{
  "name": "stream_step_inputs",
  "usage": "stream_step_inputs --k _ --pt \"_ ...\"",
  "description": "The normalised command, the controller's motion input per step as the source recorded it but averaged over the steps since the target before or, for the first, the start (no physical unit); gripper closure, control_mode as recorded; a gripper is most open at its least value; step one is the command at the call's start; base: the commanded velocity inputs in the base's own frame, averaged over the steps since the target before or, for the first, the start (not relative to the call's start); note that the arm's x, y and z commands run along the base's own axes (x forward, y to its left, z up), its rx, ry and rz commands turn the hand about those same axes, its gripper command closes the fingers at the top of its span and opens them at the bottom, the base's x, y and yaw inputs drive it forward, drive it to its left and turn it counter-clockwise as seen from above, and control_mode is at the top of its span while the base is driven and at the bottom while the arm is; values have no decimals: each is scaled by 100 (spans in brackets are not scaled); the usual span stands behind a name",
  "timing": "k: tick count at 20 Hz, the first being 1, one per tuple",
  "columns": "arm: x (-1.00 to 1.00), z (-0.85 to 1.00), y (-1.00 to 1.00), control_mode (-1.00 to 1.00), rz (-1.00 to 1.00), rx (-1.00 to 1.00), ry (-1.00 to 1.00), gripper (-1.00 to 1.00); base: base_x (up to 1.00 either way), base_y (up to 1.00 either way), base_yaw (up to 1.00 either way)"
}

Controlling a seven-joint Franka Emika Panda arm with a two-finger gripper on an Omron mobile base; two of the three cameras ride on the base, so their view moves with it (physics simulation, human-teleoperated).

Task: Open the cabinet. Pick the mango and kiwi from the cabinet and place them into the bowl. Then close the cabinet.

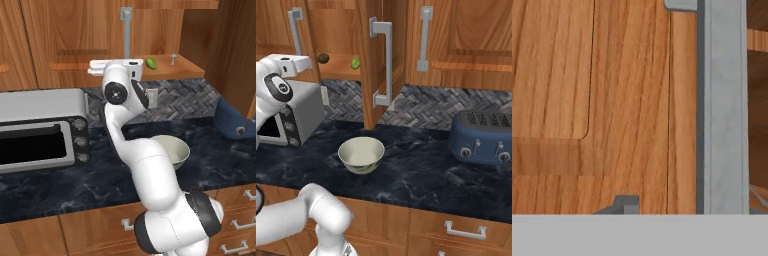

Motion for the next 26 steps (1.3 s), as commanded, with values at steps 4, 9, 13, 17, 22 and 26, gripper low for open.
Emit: stream_step_inputs --k 4,9,13,17,22,26 --pt "-6 0 5 -100 0 0 0 100 0 0 0" --pt "-47 0 54 -100 5 -8 -9 100 0 0 0" --pt "-44 0 92 -100 5 -17 -9 100 0 0 0" --pt "-35 0 100 -100 1 -19 -2 100 0 0 0" --pt "-30 0 100 -100 0 -18 0 100 0 0 0" --pt "-36 4 100 -100 0 -20 6 100 0 0 0"
